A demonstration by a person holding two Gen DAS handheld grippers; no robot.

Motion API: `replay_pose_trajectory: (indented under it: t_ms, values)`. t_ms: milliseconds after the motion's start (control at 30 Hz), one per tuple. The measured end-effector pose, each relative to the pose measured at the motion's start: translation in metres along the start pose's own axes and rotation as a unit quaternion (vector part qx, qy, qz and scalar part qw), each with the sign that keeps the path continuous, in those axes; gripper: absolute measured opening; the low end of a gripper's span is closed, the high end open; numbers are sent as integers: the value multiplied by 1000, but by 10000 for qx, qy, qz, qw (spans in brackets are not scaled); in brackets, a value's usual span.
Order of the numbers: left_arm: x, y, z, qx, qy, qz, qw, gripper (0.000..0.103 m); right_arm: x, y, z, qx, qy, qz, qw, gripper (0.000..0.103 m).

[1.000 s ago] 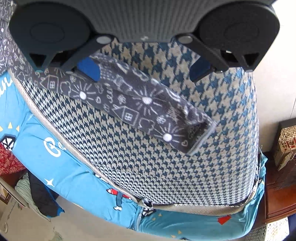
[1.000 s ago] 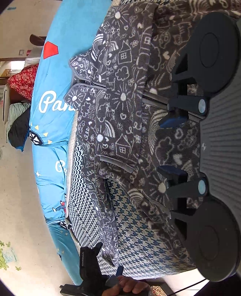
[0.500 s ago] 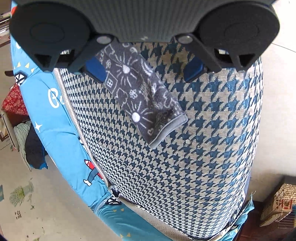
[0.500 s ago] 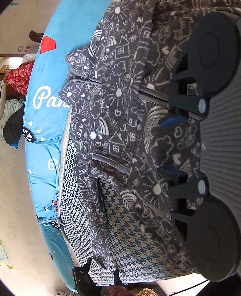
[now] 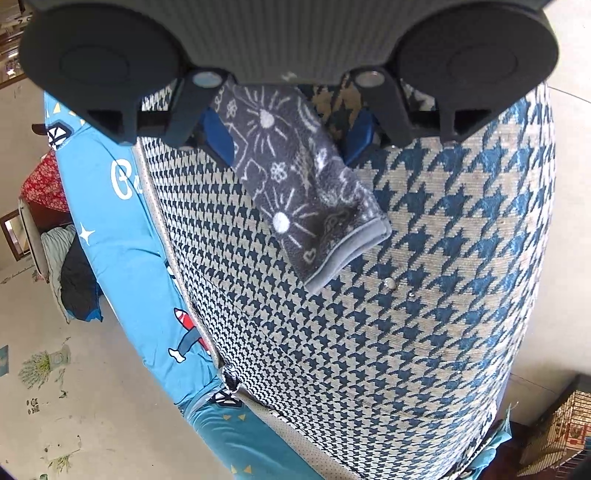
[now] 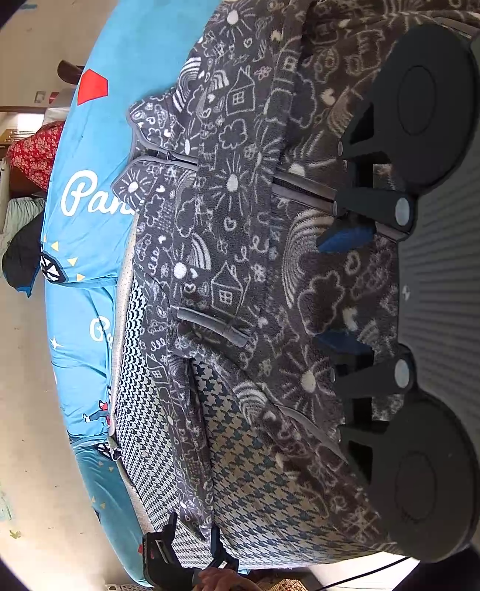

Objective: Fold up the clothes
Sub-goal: 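Close the left gripper on the strip end, then lift the strip with the left gripper and fold it across the jacket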

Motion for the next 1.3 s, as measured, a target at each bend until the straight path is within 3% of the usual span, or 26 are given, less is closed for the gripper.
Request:
replay_pose_trajectory:
  t_ms: [233,400,500,633,667,733,767,800,867,1033,1300]
  values:
    - [-7,-2,9,-3,215,-312,9993,65,0,-1,2,34,54,-11,10000,51]
    - [-6,-9,3,101,225,-392,9989,91,0,-1,2,38,69,-27,10000,51]
    - [-6,-15,-1,67,138,-415,9990,97,1,-2,3,44,88,-36,9999,52]
    - [-7,-21,-4,7,84,-431,9990,97,1,-3,3,47,112,-45,9999,52]
    - [-8,-23,-5,-8,71,-434,9990,92,1,-3,3,48,112,-46,9999,53]
    - [-8,-26,-7,-38,44,-442,9990,67,1,-3,3,51,114,-49,9999,53]
    - [-8,-28,-7,-53,30,-446,9990,44,1,-3,4,53,121,-53,9999,53]
    - [-8,-29,-6,-66,83,-442,9990,29,1,-3,4,55,130,-58,9999,53]
    - [-8,-29,0,-92,261,-426,9987,20,1,-4,4,60,140,-64,9999,54]
    - [-6,-30,-3,-53,258,-371,9990,12,0,-4,4,71,154,-71,9998,55]
    - [13,-31,-45,544,-193,-24,9983,11,-2,-3,3,71,125,-55,9999,55]
Point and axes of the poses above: each gripper's, at about its wrist camera, not at the fingertips, and y roughly against the way its jaws point, z to its left, x to its underside, the point moved 2 cm from there along -y, roughly the way its jaws point, and after that the axes turned 10 degrees about x, right-handed, at the moved point
